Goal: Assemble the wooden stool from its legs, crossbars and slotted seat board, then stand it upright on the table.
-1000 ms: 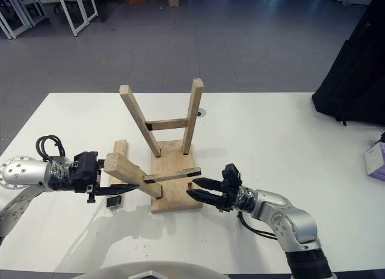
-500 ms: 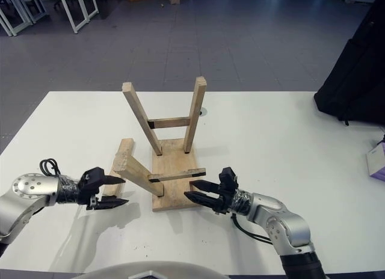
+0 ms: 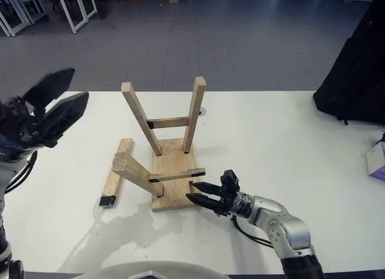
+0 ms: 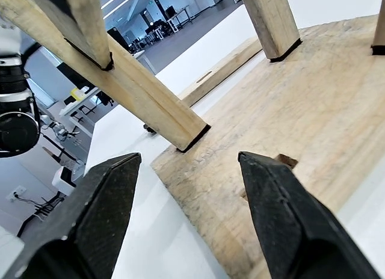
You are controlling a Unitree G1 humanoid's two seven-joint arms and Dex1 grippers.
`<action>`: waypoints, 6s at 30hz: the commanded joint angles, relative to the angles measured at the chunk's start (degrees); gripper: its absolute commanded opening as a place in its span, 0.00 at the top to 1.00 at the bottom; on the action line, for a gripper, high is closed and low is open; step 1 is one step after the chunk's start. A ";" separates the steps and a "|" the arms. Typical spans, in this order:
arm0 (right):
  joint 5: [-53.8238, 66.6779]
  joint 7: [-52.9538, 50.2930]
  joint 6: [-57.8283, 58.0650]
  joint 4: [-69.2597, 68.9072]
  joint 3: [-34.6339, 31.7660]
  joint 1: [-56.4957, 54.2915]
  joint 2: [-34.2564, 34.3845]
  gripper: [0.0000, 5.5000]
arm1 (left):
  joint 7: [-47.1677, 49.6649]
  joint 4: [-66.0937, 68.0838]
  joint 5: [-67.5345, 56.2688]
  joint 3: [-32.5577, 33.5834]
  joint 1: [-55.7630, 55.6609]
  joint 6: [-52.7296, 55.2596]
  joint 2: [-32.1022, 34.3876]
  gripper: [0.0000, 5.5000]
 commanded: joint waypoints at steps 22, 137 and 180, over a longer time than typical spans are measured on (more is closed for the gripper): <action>-13.71 -7.58 0.33 7.93 11.60 -3.72 -0.66 0.46 | 0.24 1.91 11.13 -27.09 9.17 8.39 1.95 0.40; -3.78 -5.79 -8.33 17.53 -8.54 -25.91 5.95 0.46 | -15.19 23.37 21.03 -15.30 -2.08 -0.19 -11.27 0.63; 23.47 -7.30 15.05 6.67 -6.16 -31.43 17.83 0.49 | -32.46 41.46 12.41 -15.36 -10.41 24.43 -8.71 0.63</action>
